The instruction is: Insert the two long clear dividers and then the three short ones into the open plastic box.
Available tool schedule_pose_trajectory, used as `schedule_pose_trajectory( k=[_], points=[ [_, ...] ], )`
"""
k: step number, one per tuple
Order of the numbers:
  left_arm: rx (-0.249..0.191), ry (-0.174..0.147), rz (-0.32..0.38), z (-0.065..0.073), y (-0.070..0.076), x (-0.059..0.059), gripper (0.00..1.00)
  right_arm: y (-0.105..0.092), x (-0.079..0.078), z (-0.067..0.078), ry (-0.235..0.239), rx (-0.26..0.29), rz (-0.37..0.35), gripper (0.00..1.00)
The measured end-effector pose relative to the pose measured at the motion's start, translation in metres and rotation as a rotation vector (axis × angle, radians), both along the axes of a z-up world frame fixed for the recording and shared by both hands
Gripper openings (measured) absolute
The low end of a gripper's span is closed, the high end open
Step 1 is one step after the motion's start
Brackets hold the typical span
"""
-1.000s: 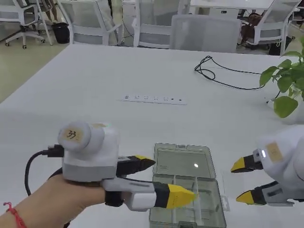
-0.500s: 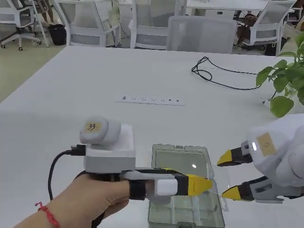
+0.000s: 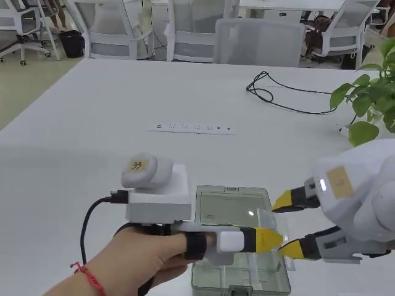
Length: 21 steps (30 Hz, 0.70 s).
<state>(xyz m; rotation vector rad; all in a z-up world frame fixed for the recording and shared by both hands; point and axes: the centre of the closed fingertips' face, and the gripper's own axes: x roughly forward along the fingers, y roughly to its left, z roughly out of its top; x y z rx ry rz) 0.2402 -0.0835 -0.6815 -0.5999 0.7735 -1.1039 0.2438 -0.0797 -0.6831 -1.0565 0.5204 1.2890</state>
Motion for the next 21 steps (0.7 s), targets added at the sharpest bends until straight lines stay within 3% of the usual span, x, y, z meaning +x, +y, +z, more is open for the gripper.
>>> schedule_pose_trajectory(
  k=[2, 10, 21],
  points=[
    [-0.013, 0.018, 0.0, 0.0012, -0.0015, -0.0007, 0.17, 0.0007, -0.001, 0.0001, -0.001, -0.001, 0.004, 0.33],
    [-0.032, 0.033, -0.002, 0.0014, -0.0033, -0.0015, 0.02, 0.0018, -0.0032, 0.0013, -0.003, -0.005, 0.007, 0.33],
    [-0.053, 0.065, 0.024, -0.0013, -0.0018, -0.0027, 0.0, 0.0024, -0.0058, 0.002, -0.007, -0.008, 0.008, 0.33]
  ],
)
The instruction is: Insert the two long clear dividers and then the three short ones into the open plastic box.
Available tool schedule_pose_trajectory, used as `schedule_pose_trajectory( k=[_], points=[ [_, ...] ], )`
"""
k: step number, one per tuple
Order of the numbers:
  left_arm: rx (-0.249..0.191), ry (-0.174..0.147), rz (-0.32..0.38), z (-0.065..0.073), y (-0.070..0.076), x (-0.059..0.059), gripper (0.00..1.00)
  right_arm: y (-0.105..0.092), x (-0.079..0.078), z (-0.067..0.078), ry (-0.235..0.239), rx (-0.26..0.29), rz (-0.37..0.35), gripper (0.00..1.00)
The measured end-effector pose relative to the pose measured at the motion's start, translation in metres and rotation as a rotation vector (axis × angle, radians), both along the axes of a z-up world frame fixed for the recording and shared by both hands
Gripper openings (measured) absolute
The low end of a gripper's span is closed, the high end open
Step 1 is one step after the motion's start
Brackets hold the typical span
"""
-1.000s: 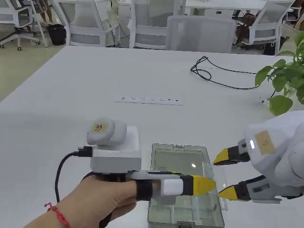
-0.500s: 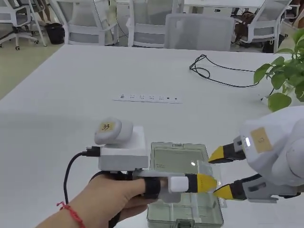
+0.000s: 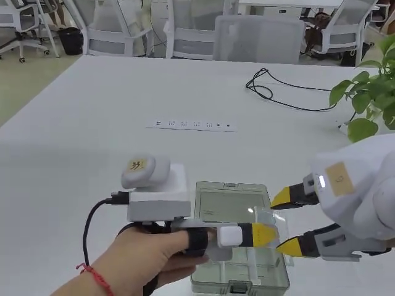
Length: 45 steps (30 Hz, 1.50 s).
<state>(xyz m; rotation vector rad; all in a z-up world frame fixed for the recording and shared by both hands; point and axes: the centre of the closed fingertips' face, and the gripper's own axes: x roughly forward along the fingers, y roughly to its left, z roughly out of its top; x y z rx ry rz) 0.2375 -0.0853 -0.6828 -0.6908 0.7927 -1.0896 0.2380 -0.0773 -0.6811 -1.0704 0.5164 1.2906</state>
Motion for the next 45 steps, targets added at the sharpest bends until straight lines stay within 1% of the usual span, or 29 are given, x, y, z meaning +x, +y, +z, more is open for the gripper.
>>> schedule_pose_trajectory(
  k=[2, 3, 5, 8, 11, 13, 15, 16, 19, 20, 22, 23, 24, 25, 26, 29, 30, 31, 32, 33, 34, 35, 36, 37, 38, 40, 42, 44, 45],
  points=[
    [-0.012, 0.012, 0.007, 0.0, 0.0, -0.001, 0.0, 0.0, 0.0, 0.0, -0.003, 0.001, -0.003, 0.35],
    [-0.027, 0.005, 0.006, 0.003, 0.0, -0.001, 0.0, 0.0, 0.001, 0.0, -0.003, 0.0, -0.005, 0.35],
    [-0.008, -0.004, 0.014, 0.002, 0.001, 0.0, 0.0, 0.001, 0.001, 0.002, -0.003, 0.008, -0.005, 0.34],
    [-0.005, -0.016, 0.01, 0.002, 0.003, -0.001, 0.0, 0.003, 0.003, 0.009, 0.004, 0.033, -0.017, 0.37],
    [0.018, -0.077, -0.017, 0.002, 0.005, -0.004, 0.0, 0.003, 0.004, 0.016, 0.042, 0.073, -0.036, 0.37],
    [0.034, -0.146, -0.044, 0.002, 0.005, -0.006, 0.0, 0.004, 0.003, 0.021, 0.089, 0.109, -0.051, 0.35],
    [0.043, -0.168, -0.069, 0.002, 0.006, -0.01, 0.0, 0.004, 0.001, 0.027, 0.137, 0.138, -0.064, 0.33],
    [0.045, -0.213, -0.084, 0.003, 0.006, -0.011, 0.0, 0.004, 0.001, 0.029, 0.157, 0.15, -0.062, 0.33],
    [0.061, -0.285, -0.125, 0.004, 0.007, -0.016, 0.0, 0.004, -0.004, 0.032, 0.218, 0.164, -0.051, 0.29],
    [0.071, -0.323, -0.145, 0.004, 0.008, -0.018, 0.0, 0.005, -0.007, 0.033, 0.249, 0.172, -0.052, 0.28],
    [0.076, -0.398, -0.188, 0.006, 0.008, -0.023, 0.0, 0.001, -0.005, 0.033, 0.288, 0.174, -0.039, 0.26],
    [0.083, -0.418, -0.202, 0.007, 0.008, -0.025, 0.0, 0.001, -0.007, 0.034, 0.301, 0.174, -0.033, 0.25],
    [0.087, -0.475, -0.225, 0.009, 0.009, -0.027, 0.0, 0.002, -0.01, 0.036, 0.322, 0.176, -0.021, 0.23],
    [0.09, -0.495, -0.232, 0.009, 0.009, -0.028, 0.0, 0.003, -0.013, 0.037, 0.338, 0.178, -0.016, 0.23],
    [0.095, -0.504, -0.248, 0.008, 0.01, -0.03, 0.0, 0.004, -0.015, 0.038, 0.353, 0.178, -0.01, 0.22],
    [0.092, -0.568, -0.27, 0.011, 0.011, -0.032, 0.0, 0.006, -0.024, 0.041, 0.408, 0.172, 0.018, 0.19],
    [0.085, -0.587, -0.279, 0.013, 0.01, -0.034, 0.0, 0.006, -0.027, 0.041, 0.421, 0.169, 0.022, 0.18],
    [0.062, -0.603, -0.286, 0.018, 0.01, -0.036, 0.0, 0.006, -0.029, 0.041, 0.438, 0.166, 0.032, 0.17],
    [0.053, -0.632, -0.292, 0.02, 0.009, -0.037, 0.0, 0.006, -0.03, 0.04, 0.444, 0.165, 0.037, 0.17],
    [0.061, -0.675, -0.295, 0.021, 0.009, -0.037, 0.0, 0.007, -0.032, 0.04, 0.452, 0.16, 0.043, 0.17],
    [0.059, -0.659, -0.301, 0.021, 0.009, -0.039, 0.0, 0.008, -0.033, 0.039, 0.457, 0.158, 0.047, 0.16],
    [0.05, -0.657, -0.305, 0.022, 0.009, -0.04, 0.0, 0.008, -0.034, 0.039, 0.465, 0.155, 0.051, 0.15],
    [0.047, -0.664, -0.305, 0.022, 0.009, -0.04, 0.0, 0.008, -0.034, 0.038, 0.47, 0.153, 0.054, 0.15],
    [0.044, -0.688, -0.306, 0.024, 0.009, -0.04, 0.0, 0.009, -0.036, 0.038, 0.481, 0.149, 0.057, 0.14],
    [0.036, -0.699, -0.309, 0.025, 0.009, -0.042, 0.0, 0.009, -0.037, 0.038, 0.49, 0.146, 0.061, 0.13],
    [0.025, -0.696, -0.314, 0.026, 0.009, -0.044, 0.0, 0.008, -0.039, 0.036, 0.506, 0.14, 0.068, 0.12],
    [0.025, -0.724, -0.323, 0.027, 0.009, -0.046, 0.0, 0.009, -0.042, 0.035, 0.522, 0.135, 0.079, 0.09],
    [0.02, -0.716, -0.326, 0.027, 0.009, -0.047, 0.0, 0.009, -0.045, 0.036, 0.532, 0.131, 0.085, 0.09],
    [0.022, -0.724, -0.328, 0.027, 0.009, -0.048, 0.0, 0.009, -0.045, 0.035, 0.534, 0.131, 0.088, 0.08]
  ],
)
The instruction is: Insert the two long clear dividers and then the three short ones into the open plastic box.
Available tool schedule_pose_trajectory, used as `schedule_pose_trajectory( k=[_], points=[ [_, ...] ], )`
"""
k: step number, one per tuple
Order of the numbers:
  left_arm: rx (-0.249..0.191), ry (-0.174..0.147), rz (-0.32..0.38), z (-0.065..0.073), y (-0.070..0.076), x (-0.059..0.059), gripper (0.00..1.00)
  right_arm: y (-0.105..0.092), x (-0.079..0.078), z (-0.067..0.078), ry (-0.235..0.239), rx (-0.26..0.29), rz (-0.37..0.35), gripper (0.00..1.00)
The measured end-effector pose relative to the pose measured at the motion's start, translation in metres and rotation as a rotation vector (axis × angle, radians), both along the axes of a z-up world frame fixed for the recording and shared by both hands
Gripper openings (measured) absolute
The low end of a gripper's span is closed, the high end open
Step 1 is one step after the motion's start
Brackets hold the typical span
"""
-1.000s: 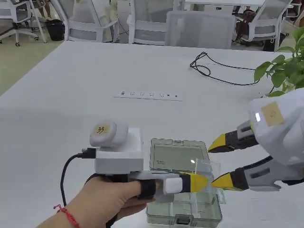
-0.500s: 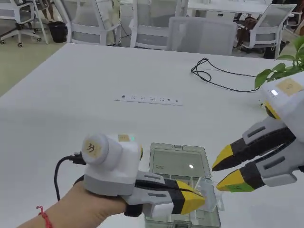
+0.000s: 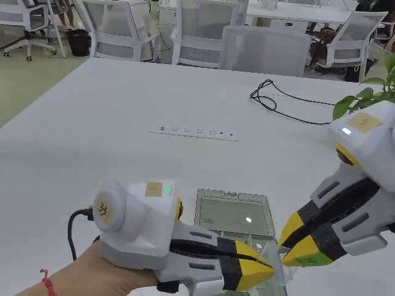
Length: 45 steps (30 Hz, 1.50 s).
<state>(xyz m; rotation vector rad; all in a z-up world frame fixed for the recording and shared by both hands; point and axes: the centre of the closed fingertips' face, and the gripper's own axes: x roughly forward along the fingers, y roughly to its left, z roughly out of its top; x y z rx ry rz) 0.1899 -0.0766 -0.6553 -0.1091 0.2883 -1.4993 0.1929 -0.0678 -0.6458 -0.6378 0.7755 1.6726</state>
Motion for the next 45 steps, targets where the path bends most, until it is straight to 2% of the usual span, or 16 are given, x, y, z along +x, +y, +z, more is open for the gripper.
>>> schedule_pose_trajectory(
  k=[4, 11, 26, 28, 29, 31, 35, 36, 43, 45],
  points=[
    [-0.004, -0.007, 0.001, 0.001, 0.0, 0.0, 0.0, 0.001, -0.003, 0.0, 0.012, 0.0, 0.011, 0.04],
    [0.002, -0.021, 0.003, -0.001, 0.001, -0.001, 0.0, 0.001, -0.004, -0.002, 0.017, -0.002, 0.011, 0.03],
    [0.024, -0.029, 0.037, -0.007, 0.008, 0.002, 0.02, 0.008, 0.0, -0.008, -0.012, -0.01, 0.001, 0.03],
    [0.035, -0.02, 0.048, -0.01, 0.011, 0.004, 0.05, 0.01, 0.001, -0.008, -0.021, -0.012, -0.003, 0.03],
    [0.043, -0.004, 0.063, -0.013, 0.014, 0.005, 0.08, 0.011, 0.002, -0.008, -0.023, -0.01, -0.007, 0.03],
    [0.049, -0.02, 0.073, -0.015, 0.018, 0.006, 0.14, 0.012, 0.003, -0.007, -0.027, -0.006, -0.013, 0.03],
    [0.063, -0.014, 0.098, -0.019, 0.027, 0.009, 0.18, 0.015, 0.006, -0.007, -0.042, -0.003, -0.029, 0.03],
    [0.082, -0.009, 0.113, -0.023, 0.031, 0.011, 0.21, 0.016, 0.006, -0.007, -0.044, -0.004, -0.033, 0.03],
    [0.128, -0.009, 0.166, -0.034, 0.048, 0.018, 0.36, 0.021, 0.015, -0.011, -0.064, -0.008, -0.06, 0.03],
    [0.156, -0.004, 0.188, -0.039, 0.054, 0.022, 0.43, 0.024, 0.019, -0.013, -0.07, -0.011, -0.069, 0.03]
  ],
)
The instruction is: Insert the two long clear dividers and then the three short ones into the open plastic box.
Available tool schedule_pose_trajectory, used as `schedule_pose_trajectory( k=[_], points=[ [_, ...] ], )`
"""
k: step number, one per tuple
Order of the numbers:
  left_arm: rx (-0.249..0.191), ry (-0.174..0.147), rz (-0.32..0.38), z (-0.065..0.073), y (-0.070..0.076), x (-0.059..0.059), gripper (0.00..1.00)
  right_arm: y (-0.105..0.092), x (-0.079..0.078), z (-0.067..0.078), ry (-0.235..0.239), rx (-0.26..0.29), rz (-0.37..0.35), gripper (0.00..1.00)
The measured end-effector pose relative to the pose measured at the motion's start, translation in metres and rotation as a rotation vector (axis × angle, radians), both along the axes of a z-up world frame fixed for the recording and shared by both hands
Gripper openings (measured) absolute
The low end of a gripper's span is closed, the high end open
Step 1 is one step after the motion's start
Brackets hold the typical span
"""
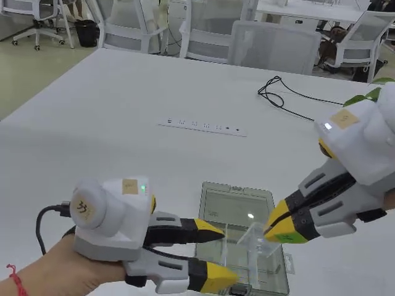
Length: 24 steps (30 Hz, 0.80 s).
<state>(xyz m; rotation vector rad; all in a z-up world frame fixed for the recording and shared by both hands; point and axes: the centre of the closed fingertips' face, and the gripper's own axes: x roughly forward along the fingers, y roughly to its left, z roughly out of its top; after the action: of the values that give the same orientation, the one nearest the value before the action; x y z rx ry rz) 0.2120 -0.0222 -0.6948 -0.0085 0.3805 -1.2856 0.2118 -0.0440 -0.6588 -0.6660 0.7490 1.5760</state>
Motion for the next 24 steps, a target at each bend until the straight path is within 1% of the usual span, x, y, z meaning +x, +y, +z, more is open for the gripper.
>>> schedule_pose_trajectory(
  k=[1, 3, 4, 7, 9, 11, 14, 17, 19, 23, 24],
  points=[
    [0.008, -0.002, 0.011, -0.002, 0.003, 0.002, 0.45, 0.001, 0.002, -0.001, -0.004, 0.0, -0.006, 0.03],
    [0.015, 0.006, 0.028, -0.005, 0.008, 0.005, 0.5, 0.004, 0.007, -0.004, -0.011, -0.002, -0.014, 0.03],
    [0.018, 0.003, 0.039, -0.005, 0.01, 0.007, 0.52, 0.005, 0.01, -0.006, -0.016, -0.003, -0.019, 0.03],
    [0.039, 0.003, 0.066, -0.009, 0.017, 0.013, 0.6, 0.009, 0.018, -0.011, -0.019, -0.004, -0.03, 0.03],
    [0.061, -0.001, 0.084, -0.014, 0.022, 0.016, 0.64, 0.013, 0.022, -0.016, -0.022, -0.009, -0.034, 0.03],
    [0.071, 0.004, 0.093, -0.018, 0.027, 0.019, 0.69, 0.015, 0.028, -0.024, -0.022, -0.012, -0.039, 0.03],
    [0.085, 0.005, 0.107, -0.021, 0.032, 0.022, 0.74, 0.018, 0.035, -0.031, -0.027, -0.017, -0.052, 0.03],
    [0.104, 0.006, 0.125, -0.027, 0.038, 0.026, 0.8, 0.023, 0.043, -0.042, -0.028, -0.02, -0.066, 0.03],
    [0.106, 0.007, 0.131, -0.03, 0.041, 0.026, 0.84, 0.026, 0.047, -0.049, -0.036, -0.027, -0.068, 0.03],
    [0.115, 0.017, 0.135, -0.036, 0.043, 0.027, 0.93, 0.033, 0.056, -0.061, -0.027, -0.018, -0.092, 0.03],
    [0.125, 0.019, 0.131, -0.039, 0.045, 0.026, 0.94, 0.035, 0.057, -0.064, -0.026, -0.017, -0.093, 0.03]
  ],
)
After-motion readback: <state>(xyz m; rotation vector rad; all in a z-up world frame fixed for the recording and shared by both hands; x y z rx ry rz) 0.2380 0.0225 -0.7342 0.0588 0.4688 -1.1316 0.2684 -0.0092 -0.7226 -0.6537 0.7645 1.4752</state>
